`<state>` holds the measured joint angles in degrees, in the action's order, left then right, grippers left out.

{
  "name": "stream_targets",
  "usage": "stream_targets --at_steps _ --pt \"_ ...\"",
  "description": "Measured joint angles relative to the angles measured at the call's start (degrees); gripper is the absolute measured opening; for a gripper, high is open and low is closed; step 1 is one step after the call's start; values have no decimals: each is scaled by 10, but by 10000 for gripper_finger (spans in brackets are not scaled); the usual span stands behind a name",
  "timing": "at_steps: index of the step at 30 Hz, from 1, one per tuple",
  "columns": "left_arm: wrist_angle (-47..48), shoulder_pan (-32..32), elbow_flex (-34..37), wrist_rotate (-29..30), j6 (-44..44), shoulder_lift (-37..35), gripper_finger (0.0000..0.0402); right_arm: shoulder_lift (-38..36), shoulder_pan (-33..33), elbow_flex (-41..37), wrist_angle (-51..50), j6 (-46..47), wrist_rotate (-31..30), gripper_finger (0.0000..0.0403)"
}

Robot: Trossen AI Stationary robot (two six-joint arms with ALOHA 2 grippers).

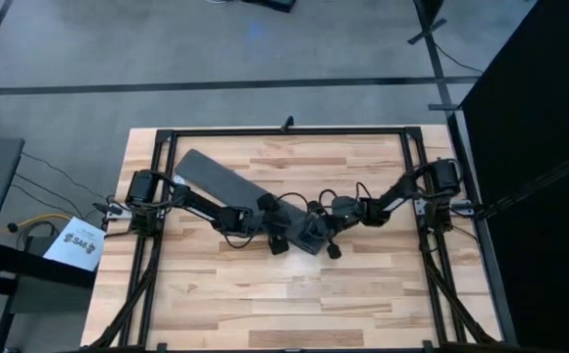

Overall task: Roll towel
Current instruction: Roll the gray towel

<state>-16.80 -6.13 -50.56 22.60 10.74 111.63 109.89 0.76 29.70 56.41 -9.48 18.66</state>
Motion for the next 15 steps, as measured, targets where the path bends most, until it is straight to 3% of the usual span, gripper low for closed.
stream_targets --at_steps 15 --pt "7 -3 5 -2 -36 0 6 33 31 29 0 -35 82 0"
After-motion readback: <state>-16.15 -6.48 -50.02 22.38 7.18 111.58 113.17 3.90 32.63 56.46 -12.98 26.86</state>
